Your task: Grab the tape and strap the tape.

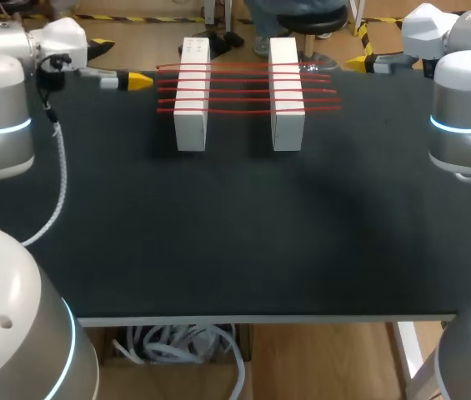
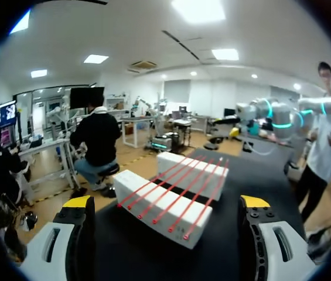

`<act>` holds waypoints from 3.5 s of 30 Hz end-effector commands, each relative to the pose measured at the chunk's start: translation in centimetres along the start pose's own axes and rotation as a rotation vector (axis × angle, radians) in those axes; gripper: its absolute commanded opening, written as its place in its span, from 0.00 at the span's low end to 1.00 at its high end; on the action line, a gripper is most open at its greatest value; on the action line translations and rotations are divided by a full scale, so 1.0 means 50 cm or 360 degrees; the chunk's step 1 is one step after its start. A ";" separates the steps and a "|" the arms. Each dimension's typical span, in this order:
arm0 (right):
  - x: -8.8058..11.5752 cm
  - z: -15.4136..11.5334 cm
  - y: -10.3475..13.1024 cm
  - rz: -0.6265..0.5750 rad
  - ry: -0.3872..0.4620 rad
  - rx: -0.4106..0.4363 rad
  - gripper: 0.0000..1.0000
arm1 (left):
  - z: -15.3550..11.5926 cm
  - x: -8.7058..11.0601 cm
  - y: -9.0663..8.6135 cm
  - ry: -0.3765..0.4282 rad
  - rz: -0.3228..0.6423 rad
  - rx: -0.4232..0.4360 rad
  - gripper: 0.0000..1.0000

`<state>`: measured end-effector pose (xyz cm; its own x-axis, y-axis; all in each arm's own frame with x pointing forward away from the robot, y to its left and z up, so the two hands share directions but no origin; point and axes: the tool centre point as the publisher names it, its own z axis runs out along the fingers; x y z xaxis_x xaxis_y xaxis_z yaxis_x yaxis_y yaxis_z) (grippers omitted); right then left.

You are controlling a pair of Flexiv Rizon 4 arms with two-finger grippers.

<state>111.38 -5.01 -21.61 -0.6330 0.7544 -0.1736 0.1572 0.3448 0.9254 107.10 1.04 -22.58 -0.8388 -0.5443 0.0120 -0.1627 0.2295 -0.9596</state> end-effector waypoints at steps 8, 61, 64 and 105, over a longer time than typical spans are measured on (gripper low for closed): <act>0.000 0.000 0.000 0.0000 0.0000 0.0000 1.00 | 0.006 0.008 0.047 0.0280 0.0124 0.0111 1.00; 0.000 0.000 0.000 0.0000 0.0000 0.0000 1.00 | 0.072 0.053 0.176 0.0554 0.0256 0.0099 0.25; 0.000 0.000 0.000 0.0000 0.0000 0.0000 1.00 | 0.075 0.053 0.178 0.0559 0.0253 0.0096 0.25; 0.000 0.000 0.000 0.0000 0.0000 0.0000 1.00 | 0.103 0.067 0.194 0.0621 0.0242 0.0111 0.20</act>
<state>111.38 -5.01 -21.61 -0.6330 0.7544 -0.1736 0.1571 0.3448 0.9254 105.07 -2.75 -32.96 -0.9855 -0.1654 -0.0386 0.0001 0.2268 -0.9739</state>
